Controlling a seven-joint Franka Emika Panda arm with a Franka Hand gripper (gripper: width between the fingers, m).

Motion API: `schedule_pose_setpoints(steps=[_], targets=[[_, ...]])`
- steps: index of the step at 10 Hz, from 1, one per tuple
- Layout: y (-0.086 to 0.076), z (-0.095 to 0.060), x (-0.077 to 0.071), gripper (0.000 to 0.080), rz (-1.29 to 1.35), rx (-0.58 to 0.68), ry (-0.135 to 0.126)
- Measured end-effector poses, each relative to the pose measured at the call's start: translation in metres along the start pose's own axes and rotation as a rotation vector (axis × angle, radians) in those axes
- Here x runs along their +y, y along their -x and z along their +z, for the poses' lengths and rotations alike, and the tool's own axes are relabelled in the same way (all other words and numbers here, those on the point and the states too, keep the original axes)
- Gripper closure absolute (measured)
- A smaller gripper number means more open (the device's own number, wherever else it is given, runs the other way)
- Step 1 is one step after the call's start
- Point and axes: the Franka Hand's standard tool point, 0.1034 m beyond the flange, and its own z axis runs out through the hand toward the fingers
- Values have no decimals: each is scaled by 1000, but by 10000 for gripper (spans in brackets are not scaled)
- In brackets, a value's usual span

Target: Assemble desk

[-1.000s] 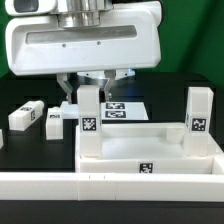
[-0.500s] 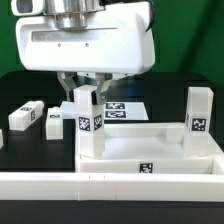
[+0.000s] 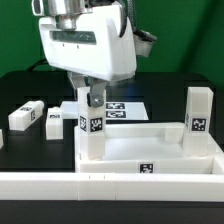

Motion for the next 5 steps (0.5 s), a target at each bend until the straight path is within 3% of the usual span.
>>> schedule_pose_setpoints(steps=[5], targets=[[0,0,0,507,226,0,-2]])
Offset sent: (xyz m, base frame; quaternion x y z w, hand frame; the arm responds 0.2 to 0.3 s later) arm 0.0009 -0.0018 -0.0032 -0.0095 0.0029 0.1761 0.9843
